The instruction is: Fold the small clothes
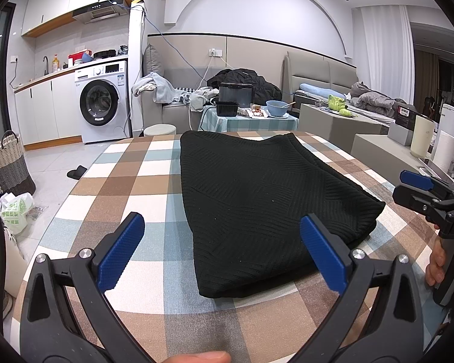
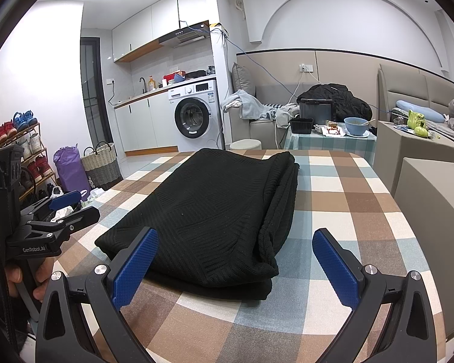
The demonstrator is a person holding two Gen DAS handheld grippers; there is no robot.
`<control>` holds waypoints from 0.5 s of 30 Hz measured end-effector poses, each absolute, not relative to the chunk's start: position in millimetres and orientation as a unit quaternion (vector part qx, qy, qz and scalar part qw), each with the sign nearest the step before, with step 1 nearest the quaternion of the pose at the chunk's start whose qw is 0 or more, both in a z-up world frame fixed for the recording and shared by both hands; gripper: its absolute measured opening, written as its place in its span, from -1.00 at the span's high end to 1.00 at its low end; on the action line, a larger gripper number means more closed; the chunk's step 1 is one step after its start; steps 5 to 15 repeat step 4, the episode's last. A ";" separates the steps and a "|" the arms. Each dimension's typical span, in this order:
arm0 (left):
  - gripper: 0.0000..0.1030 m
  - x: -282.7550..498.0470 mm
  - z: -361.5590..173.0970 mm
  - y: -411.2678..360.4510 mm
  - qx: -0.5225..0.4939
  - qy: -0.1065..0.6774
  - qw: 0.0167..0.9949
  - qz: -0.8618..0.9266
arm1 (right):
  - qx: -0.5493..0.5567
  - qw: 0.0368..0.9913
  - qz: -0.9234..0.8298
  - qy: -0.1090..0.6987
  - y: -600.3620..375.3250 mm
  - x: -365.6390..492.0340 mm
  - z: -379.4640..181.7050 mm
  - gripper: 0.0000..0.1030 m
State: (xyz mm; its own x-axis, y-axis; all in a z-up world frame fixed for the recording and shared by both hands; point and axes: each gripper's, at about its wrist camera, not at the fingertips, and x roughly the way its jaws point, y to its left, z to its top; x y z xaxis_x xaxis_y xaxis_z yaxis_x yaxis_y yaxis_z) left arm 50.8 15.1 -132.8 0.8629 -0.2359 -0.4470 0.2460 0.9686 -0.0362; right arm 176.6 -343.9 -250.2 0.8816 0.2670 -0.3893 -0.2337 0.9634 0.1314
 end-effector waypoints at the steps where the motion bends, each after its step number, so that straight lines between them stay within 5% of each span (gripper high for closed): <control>1: -0.99 50.9 -133.4 15.3 0.010 0.230 0.965 -0.125 | 0.040 0.969 0.129 0.206 -343.9 176.1 -250.3 -1.00; 15: -0.99 51.4 -133.4 15.0 0.011 0.230 0.965 -0.124 | 0.040 0.969 0.129 0.206 -343.8 176.3 -250.3 -1.00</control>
